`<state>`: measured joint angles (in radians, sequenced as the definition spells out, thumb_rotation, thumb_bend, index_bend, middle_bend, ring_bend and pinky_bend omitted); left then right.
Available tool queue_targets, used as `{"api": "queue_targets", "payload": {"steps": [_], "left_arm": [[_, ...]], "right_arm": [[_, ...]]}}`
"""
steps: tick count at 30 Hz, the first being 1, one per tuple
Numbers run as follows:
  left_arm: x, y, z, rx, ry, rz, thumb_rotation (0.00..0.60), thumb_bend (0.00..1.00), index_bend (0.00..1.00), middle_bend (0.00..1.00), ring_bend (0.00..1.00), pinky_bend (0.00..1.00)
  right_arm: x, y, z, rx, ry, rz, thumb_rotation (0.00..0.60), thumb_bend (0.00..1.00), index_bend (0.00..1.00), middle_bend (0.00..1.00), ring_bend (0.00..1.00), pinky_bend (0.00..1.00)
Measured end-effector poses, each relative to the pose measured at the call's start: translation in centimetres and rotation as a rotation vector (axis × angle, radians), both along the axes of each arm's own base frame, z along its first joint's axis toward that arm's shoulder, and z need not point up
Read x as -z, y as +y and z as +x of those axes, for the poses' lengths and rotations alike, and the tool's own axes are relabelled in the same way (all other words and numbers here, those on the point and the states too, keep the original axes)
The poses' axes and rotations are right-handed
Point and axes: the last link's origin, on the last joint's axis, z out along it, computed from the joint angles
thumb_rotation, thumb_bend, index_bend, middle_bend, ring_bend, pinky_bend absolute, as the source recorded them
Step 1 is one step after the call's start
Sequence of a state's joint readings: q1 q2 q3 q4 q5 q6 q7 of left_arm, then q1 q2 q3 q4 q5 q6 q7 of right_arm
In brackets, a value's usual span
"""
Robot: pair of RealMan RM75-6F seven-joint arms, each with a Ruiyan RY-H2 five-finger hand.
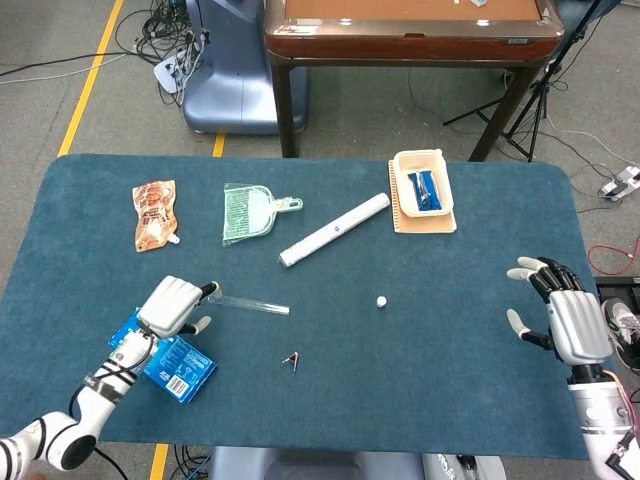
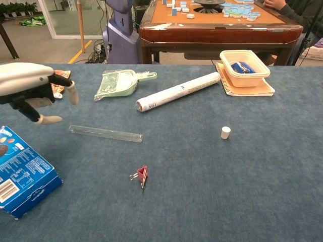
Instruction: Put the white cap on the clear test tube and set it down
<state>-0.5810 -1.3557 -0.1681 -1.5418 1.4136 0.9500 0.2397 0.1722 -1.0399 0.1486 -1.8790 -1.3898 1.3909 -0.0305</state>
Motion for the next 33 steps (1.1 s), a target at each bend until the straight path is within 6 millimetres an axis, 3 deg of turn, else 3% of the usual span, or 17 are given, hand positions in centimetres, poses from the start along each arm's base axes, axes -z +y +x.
{"api": "queue_targets", "payload": {"steps": [7, 21, 33], "left_arm": [[2.9, 2.3, 1.3, -0.026, 0.022, -0.026, 0.600, 0.25, 0.42, 1.00, 0.96, 0.99], [7.8, 4.3, 3.0, -0.119, 0.099, -0.065, 0.600, 0.25, 0.46, 1.00, 0.96, 1.00], [9.9, 4.8, 3.5, -0.171, 0.115, -0.066, 0.600, 0.25, 0.48, 1.00, 0.97, 1.00]], "right_arm": [[0.1, -0.3, -0.3, 0.007, -0.002, 0.011, 0.600, 0.33, 0.32, 0.20, 0.13, 0.17], [0.5, -0.8, -1.2, 0.023, -0.011, 0.024, 0.600, 0.33, 0.32, 0.20, 0.13, 0.17], [0.6, -0.6, -1.9, 0.043, -0.018, 0.034, 0.600, 0.33, 0.32, 0.20, 0.13, 0.17]]}}
